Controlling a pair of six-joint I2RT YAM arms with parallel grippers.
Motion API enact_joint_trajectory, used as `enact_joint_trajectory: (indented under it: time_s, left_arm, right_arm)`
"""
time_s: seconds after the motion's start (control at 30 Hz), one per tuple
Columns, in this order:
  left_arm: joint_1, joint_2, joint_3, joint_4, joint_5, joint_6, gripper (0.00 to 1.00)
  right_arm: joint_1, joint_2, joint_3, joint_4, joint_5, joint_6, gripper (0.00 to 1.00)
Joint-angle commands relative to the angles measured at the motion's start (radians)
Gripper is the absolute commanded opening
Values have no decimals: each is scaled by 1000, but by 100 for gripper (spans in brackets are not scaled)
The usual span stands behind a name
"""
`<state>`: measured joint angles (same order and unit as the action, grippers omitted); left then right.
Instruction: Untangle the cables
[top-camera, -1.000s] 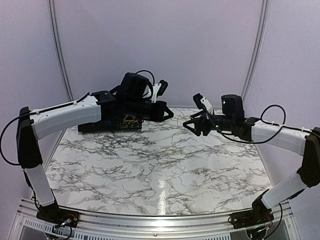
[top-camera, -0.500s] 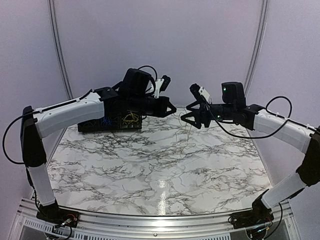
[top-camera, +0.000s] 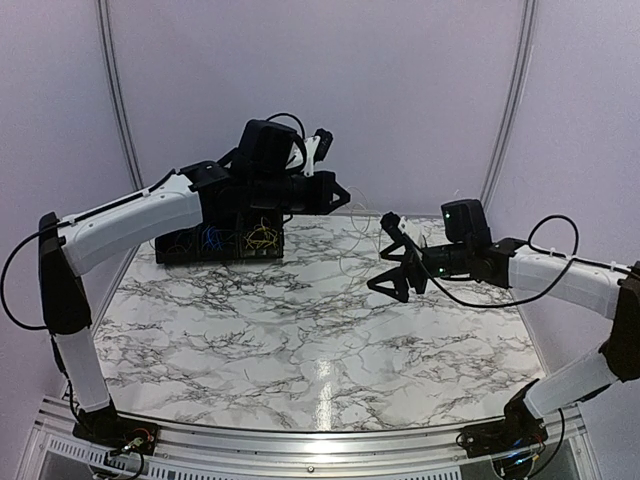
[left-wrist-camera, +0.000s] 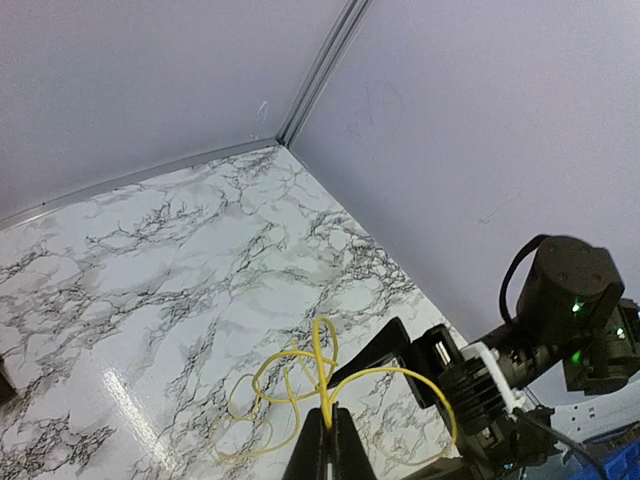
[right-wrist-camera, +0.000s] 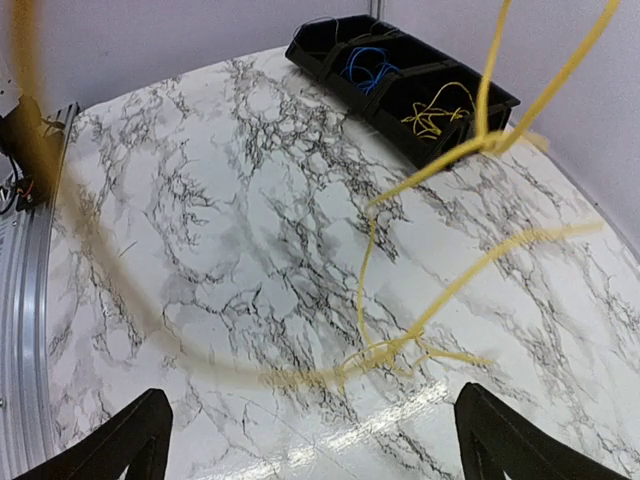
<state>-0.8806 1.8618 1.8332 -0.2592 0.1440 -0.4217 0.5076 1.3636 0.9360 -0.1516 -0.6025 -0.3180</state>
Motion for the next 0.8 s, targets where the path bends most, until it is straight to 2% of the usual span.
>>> enact_joint_trajectory:
  time_s: [0.0,0.27,0.4,0.63,0.7,0.77]
  left_arm:
    - [2,-50,81,1,-21,-37,0]
    - [8,-34,181,-2,33,-86,0]
    - [8,-30,211,0,52,-123,0]
    - [8,-43,224,0,67,-147,0]
    - [8,-47,227,-1,73,-151,0]
    - [7,-55,227,-2,75,-152,0]
  right_arm:
    - [-1,-43,-47,20,-4,-49,98]
    - [-5,-57,-42,101,144,-80,98]
    - [-1,-75,-53,172,187,-114,94]
    - [95,-44,-77,339,240,-166,89]
    - [127,-22,-77,398,286,-159,82]
    - [140,2,-65,449,331,-123,68]
